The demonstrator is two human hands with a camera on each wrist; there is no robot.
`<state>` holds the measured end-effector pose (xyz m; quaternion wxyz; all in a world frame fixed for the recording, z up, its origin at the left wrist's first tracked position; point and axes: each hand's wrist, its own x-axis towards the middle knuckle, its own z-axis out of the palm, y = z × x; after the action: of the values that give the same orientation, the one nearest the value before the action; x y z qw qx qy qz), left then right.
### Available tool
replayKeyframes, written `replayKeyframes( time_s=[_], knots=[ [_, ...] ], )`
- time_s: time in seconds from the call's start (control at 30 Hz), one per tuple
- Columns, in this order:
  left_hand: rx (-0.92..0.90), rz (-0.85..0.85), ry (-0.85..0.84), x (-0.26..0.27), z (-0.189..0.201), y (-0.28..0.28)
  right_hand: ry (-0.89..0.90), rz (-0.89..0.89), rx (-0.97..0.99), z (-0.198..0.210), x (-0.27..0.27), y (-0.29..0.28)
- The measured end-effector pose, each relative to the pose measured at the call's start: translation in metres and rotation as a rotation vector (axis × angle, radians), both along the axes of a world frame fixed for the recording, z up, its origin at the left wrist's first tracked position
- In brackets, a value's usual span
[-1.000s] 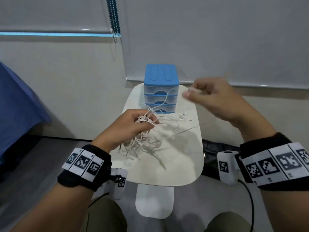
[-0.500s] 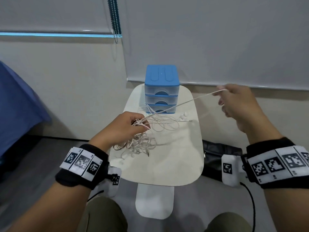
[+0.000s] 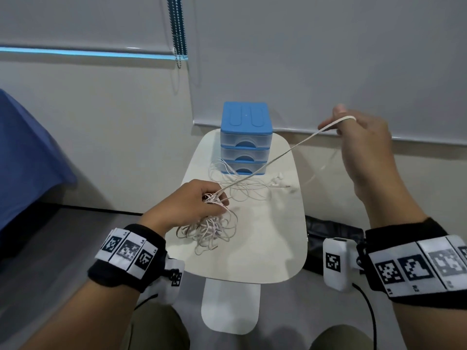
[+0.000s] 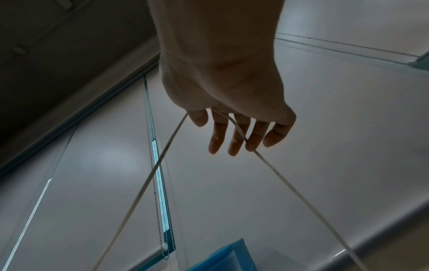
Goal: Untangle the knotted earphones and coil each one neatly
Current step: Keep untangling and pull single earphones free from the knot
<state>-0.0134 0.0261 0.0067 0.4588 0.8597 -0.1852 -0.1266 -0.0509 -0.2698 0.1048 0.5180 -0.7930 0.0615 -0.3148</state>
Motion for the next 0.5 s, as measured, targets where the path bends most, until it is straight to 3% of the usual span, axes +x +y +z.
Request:
replayKeyframes(
  time_s=[0.13,0.23,0.33,0.43,0.5],
  knots=[
    [-0.105,0.020,0.050,0.002,-0.004,0.007,0.006,-0.075,0.006,0.001,-0.003,-0.007],
    [-0.133,0.097,0.004,0.004,-0.006,0.004,0.183,-0.176,-0.105,-0.008,-0.005,-0.015],
    [-0.137,0.059,-0.002,0.000,-0.004,-0.004,0.458,-0.211,-0.296,-0.023,-0.005,-0.016],
    [-0.079,0.042,-0.020,-0.003,-0.002,-0.014,0.715,-0.129,-0.556,-0.043,-0.011,-0.006],
    [-0.054,0.023,-0.027,-0.005,0.000,-0.023,0.695,0.051,-0.565,-0.059,-0.013,0.005]
  ],
)
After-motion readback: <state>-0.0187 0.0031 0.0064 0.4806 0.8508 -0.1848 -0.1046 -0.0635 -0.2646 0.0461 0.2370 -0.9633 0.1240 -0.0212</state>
